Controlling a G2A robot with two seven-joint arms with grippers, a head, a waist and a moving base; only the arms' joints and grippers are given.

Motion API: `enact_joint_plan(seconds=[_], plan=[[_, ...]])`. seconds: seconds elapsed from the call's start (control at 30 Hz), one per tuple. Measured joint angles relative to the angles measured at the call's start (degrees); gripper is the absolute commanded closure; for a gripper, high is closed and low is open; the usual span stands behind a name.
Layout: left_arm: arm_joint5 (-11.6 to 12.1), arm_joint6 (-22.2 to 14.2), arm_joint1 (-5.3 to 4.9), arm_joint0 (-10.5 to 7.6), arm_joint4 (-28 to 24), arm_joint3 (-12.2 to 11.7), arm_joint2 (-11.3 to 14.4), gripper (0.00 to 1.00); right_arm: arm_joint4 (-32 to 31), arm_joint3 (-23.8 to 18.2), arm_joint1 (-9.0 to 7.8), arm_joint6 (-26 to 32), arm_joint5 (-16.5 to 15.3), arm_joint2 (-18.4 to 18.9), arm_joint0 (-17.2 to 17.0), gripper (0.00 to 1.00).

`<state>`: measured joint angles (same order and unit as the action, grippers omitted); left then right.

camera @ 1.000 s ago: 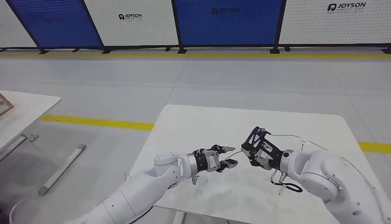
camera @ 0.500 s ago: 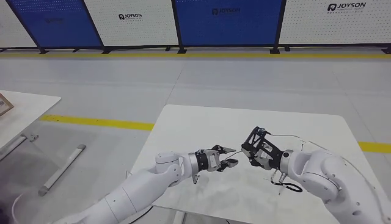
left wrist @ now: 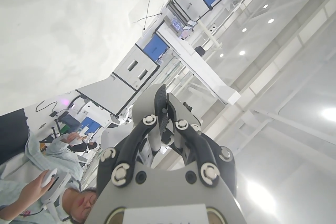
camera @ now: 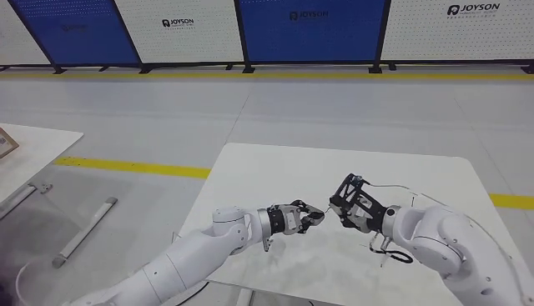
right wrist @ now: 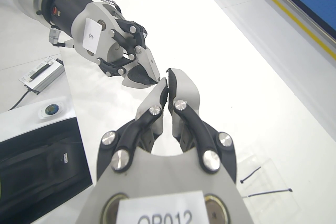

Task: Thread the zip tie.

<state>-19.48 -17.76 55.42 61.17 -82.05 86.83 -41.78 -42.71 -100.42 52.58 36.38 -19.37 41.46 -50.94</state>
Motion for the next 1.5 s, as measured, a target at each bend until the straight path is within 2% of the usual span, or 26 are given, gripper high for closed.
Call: enact_joint_plan(seconds=[0.2, 0.43, 0.53, 0.67, 0.87, 1.23, 1.3, 1.37, 1.5], plan=[[0.12, 0.98, -0.08, 0.27, 1.35, 0.64, -0.57, 1.0, 0.57, -0.59, 0.15, 0.68, -0.11, 1.32, -0.75, 0.0], [2.72, 3.9, 0.14, 1.3, 6.5, 1.8, -1.05, 1.0, 2.29, -1.2, -0.43, -0.18, 0.21, 4.85, -3.4, 0.0], [4.57, 4.13, 0.06, 1.69, 12.33, 2.54, -0.65, 1.0, 7.32, -0.51, -0.88, -0.07, 0.72, 7.76, -5.44, 0.0], [8.87, 5.7, -0.09, 3.01, 22.3, 4.0, 0.06, 1.0, 16.29, 1.3, -1.36, 2.07, 0.01, 11.3, -7.42, 0.0], [13.87, 7.69, -0.22, 4.73, 34.29, 5.65, 0.7, 1.0, 20.48, 3.59, -1.05, 4.81, 0.79, 11.34, -7.41, 0.0], [13.89, 7.87, -0.22, 4.75, 34.24, 5.59, 0.62, 1.0, 20.64, 3.52, -1.0, 4.55, 0.77, 11.28, -7.62, 0.0], [15.78, 10.28, -0.16, 5.23, 36.43, 5.41, 0.21, 1.0, 23.38, 4.15, -0.75, 3.9, 0.85, 11.44, -7.95, 0.0], [17.96, 12.78, -0.1, 6.18, 38.99, 5.72, -0.15, 1.0, 28.17, 6.49, -0.43, 3.78, 0.42, 12.03, -7.52, 0.0], [18.74, 15.02, -0.14, 7.49, 41.62, 6.97, -1.18, 1.0, 37.32, 12.22, 0.3, 7.44, 0.34, 11.94, -5.83, 0.0]])
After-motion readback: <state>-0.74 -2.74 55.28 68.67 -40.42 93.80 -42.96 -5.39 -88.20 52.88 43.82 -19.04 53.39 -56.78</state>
